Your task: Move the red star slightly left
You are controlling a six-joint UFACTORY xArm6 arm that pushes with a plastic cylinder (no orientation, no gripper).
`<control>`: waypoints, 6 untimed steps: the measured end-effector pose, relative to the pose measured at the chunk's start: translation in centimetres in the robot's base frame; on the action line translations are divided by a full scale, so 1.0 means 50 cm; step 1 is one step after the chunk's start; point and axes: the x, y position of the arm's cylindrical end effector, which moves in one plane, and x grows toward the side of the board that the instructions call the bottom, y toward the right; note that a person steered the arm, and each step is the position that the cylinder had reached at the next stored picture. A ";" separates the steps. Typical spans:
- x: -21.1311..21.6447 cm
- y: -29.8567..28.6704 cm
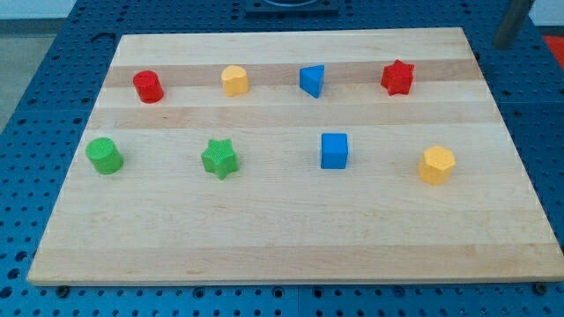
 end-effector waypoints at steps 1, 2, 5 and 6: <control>0.051 -0.076; 0.075 -0.196; 0.147 -0.367; 0.214 -0.298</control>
